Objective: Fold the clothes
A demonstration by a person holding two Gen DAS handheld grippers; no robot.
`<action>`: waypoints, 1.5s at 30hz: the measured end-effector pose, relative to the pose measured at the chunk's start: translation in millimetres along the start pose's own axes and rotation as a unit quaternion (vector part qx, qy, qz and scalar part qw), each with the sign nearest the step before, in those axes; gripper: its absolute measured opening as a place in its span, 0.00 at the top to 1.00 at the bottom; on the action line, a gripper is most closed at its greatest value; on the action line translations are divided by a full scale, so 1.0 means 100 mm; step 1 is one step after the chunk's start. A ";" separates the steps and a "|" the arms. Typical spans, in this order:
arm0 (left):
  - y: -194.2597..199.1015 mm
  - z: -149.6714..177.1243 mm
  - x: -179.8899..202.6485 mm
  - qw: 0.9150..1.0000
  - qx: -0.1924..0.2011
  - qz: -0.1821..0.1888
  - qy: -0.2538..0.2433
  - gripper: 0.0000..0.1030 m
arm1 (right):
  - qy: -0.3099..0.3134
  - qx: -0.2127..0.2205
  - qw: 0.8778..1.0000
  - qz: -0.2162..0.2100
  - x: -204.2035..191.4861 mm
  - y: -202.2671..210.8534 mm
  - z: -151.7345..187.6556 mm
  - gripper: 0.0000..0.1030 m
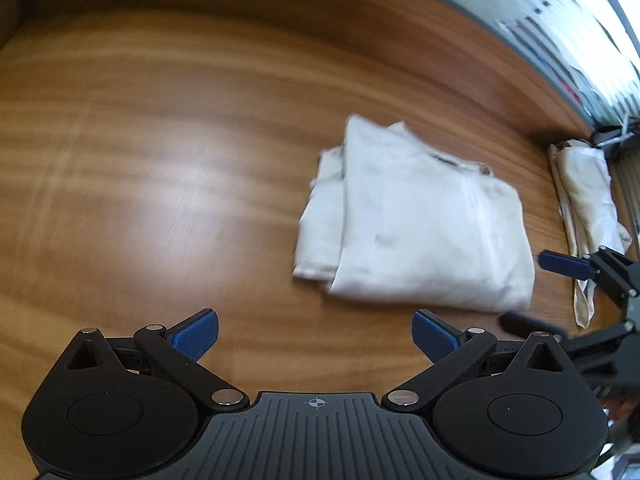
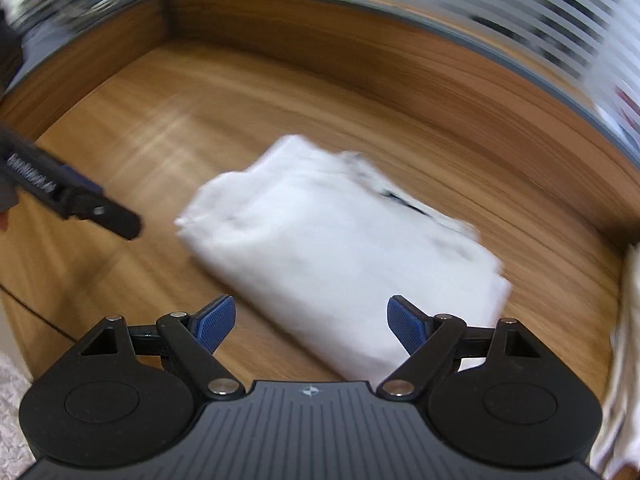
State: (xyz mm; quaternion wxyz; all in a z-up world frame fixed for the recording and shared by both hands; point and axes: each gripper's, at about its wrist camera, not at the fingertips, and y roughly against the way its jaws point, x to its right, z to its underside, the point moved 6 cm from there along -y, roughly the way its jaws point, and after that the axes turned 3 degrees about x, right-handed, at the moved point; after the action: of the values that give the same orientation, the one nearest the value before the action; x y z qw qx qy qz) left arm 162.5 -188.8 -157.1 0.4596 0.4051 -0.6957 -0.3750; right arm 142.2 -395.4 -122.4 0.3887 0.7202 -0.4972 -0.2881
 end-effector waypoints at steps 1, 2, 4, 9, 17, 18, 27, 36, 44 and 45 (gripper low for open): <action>-0.01 0.03 -0.04 1.000 -0.006 -0.003 0.009 0.00 | 0.017 0.000 1.000 -0.005 -0.10 -0.05 -0.02 0.15; -0.01 0.05 -0.08 1.000 -0.013 -0.007 0.020 0.00 | 0.035 0.000 0.999 -0.010 -0.19 -0.11 -0.05 0.15; -0.01 0.09 -0.14 0.999 -0.020 -0.013 0.040 0.00 | 0.071 0.008 0.997 -0.016 -0.37 -0.20 -0.10 0.16; 0.03 0.09 -0.20 0.998 -0.021 -0.010 0.060 0.00 | 0.141 0.027 0.989 -0.023 -0.71 -0.42 -0.22 0.31; -0.04 0.00 -0.29 0.990 -0.033 0.032 0.136 0.00 | 0.242 0.017 0.970 -0.016 -0.96 -0.76 -0.25 0.38; -0.06 -0.01 -0.30 0.987 -0.036 0.045 0.151 0.00 | 0.257 0.013 0.966 -0.016 -0.98 -0.80 -0.23 0.40; -0.32 -0.17 -0.24 0.971 -0.059 0.082 0.216 0.00 | 0.299 0.047 0.953 0.008 -0.95 -0.71 -0.26 0.95; -0.69 -0.40 0.10 0.952 -0.079 0.156 0.250 0.00 | 0.268 0.091 0.959 -0.011 -0.78 -0.24 -0.36 0.99; -0.88 -0.56 0.28 0.966 -0.082 0.133 0.204 0.46 | 0.244 0.092 0.965 -0.022 -0.66 -0.12 -0.39 1.00; -0.90 -0.55 0.28 0.968 -0.084 0.126 0.201 0.54 | 0.237 0.089 0.967 -0.024 -0.63 -0.12 -0.38 1.00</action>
State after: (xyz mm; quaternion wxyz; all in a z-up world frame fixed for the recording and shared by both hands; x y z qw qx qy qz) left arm 227.4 -257.5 -212.3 0.6660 0.3411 -0.6004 -0.2821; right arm 157.6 -323.2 -110.4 0.4227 0.8112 -0.3975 -0.0731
